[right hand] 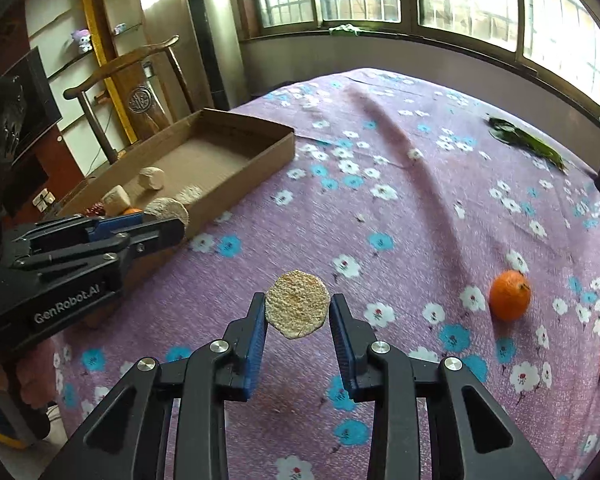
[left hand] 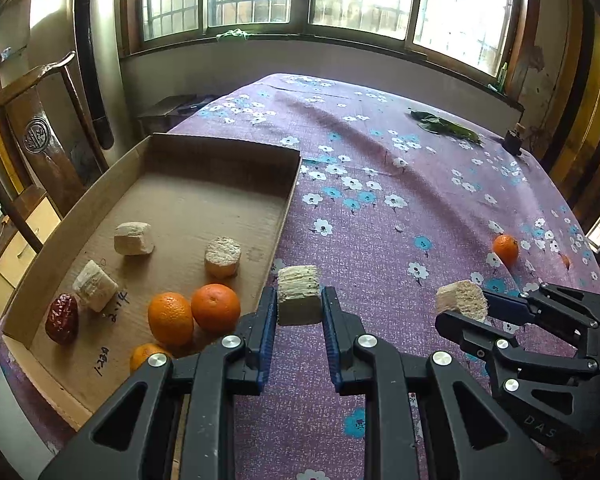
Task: Organize fruits
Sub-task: 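Carry yam chunk over box with left tool while right tool carries slice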
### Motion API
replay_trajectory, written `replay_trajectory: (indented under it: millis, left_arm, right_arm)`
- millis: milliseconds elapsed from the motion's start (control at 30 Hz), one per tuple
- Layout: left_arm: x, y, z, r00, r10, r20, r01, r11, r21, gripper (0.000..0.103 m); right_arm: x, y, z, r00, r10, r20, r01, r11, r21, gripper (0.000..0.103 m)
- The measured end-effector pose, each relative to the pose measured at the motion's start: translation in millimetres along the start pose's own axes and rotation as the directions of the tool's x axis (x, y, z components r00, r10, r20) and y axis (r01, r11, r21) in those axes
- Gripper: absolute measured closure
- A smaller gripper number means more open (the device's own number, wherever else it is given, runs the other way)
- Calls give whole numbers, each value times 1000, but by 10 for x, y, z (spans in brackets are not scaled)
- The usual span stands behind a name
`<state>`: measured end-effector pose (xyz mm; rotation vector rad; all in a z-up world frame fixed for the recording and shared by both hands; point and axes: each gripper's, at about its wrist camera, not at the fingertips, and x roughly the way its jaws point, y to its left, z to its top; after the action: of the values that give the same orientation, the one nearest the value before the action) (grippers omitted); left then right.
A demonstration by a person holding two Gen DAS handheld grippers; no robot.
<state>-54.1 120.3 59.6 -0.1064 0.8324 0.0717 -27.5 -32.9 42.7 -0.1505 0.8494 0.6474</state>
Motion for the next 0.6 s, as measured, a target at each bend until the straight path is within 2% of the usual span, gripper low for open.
replay_trajectory:
  millis: [600]
  left_arm:
    - [-181, 643, 44, 994, 99, 43, -95, 992, -89, 82]
  right_arm:
    - [160, 620, 419, 998, 70, -1, -70, 990, -126, 68]
